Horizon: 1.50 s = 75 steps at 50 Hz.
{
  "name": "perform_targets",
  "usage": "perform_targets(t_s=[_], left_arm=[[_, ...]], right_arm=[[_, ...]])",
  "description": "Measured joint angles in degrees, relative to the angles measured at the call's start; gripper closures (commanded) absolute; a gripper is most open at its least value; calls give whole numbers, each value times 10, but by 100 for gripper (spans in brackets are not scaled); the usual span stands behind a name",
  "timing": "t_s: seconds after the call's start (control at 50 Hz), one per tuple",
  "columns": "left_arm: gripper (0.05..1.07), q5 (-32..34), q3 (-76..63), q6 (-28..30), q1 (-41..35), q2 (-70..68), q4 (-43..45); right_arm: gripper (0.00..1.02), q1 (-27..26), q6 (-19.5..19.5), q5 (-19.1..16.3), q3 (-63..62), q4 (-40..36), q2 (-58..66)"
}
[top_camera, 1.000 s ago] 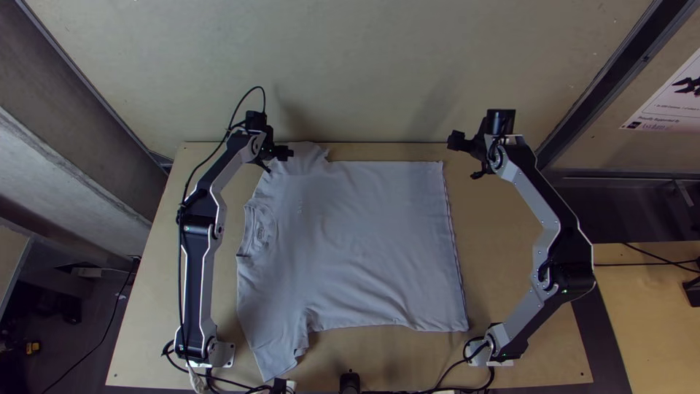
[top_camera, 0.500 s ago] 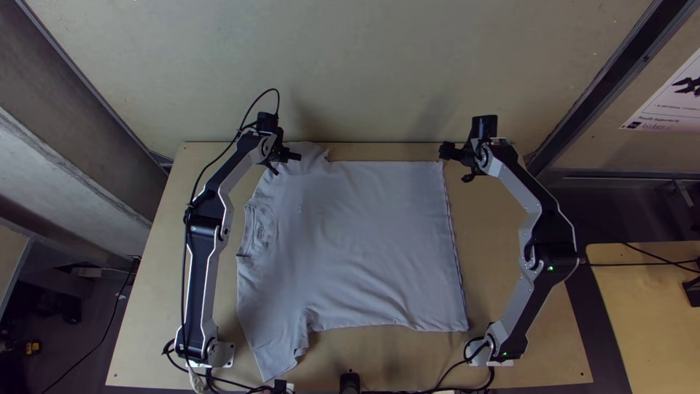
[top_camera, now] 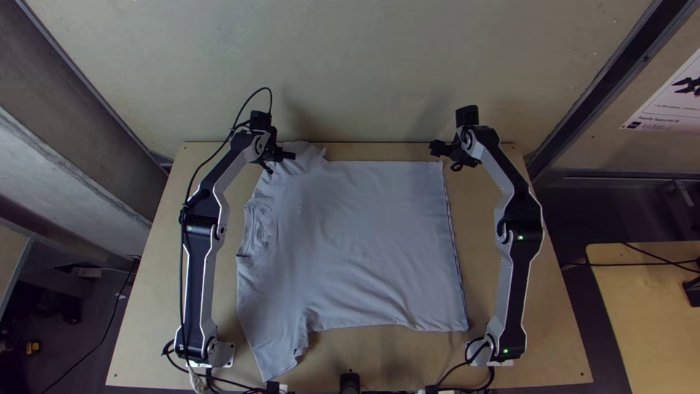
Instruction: Fold the t-shirt
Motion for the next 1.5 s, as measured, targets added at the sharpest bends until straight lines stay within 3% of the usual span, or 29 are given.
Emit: perform_targets(t_s=[0.22, 0.36, 0.4, 0.58, 0.66, 0.86, 1.24, 1.5], left_arm=[[105, 0, 0, 0, 2, -3, -6], [105, 0, 0, -4, 4, -4, -13], [105, 0, 0, -4, 5, -4, -14], [105, 0, 0, -4, 11, -7, -23], [105, 0, 0, -4, 14, -7, -26], [105, 0, 0, -4, 15, -8, -30], [105, 2, -1, -15, 18, -13, -30], [105, 12, -1, -26, 35, -27, 20]], right_arm=[[17, 8, 13, 0, 89, -50, 66], [61, 14, 19, 0, 106, -55, 85], [65, 14, 22, 0, 106, -56, 88], [65, 15, 25, 0, 109, -70, 96], [93, 15, 26, 0, 111, -73, 97], [100, 16, 22, 0, 114, -74, 99], [100, 26, 7, 27, 118, -83, 99], [100, 25, -1, 37, 121, -38, 97]])
